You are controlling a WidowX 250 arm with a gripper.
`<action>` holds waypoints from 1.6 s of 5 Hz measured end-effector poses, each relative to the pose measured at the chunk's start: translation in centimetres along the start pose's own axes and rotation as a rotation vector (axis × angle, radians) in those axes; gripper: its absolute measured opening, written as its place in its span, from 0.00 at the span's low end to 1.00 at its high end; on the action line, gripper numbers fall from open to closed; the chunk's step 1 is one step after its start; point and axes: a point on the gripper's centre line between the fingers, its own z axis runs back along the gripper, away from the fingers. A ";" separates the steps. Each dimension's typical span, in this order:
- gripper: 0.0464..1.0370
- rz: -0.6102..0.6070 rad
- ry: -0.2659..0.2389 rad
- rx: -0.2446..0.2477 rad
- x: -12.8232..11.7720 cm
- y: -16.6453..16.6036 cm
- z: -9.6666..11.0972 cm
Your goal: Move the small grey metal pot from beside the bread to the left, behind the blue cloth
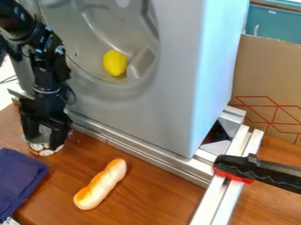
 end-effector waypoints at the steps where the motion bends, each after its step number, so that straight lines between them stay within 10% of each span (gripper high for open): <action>1: 0.96 0.014 0.009 0.012 0.1 0.9 -0.2; 4: 0.96 0.013 -0.006 -0.033 -2.5 -0.4 0.7; 6: 0.96 0.077 -0.057 0.026 -6.4 -2.0 5.0; 8: 0.96 -0.082 -0.073 -0.189 -9.4 -7.0 7.6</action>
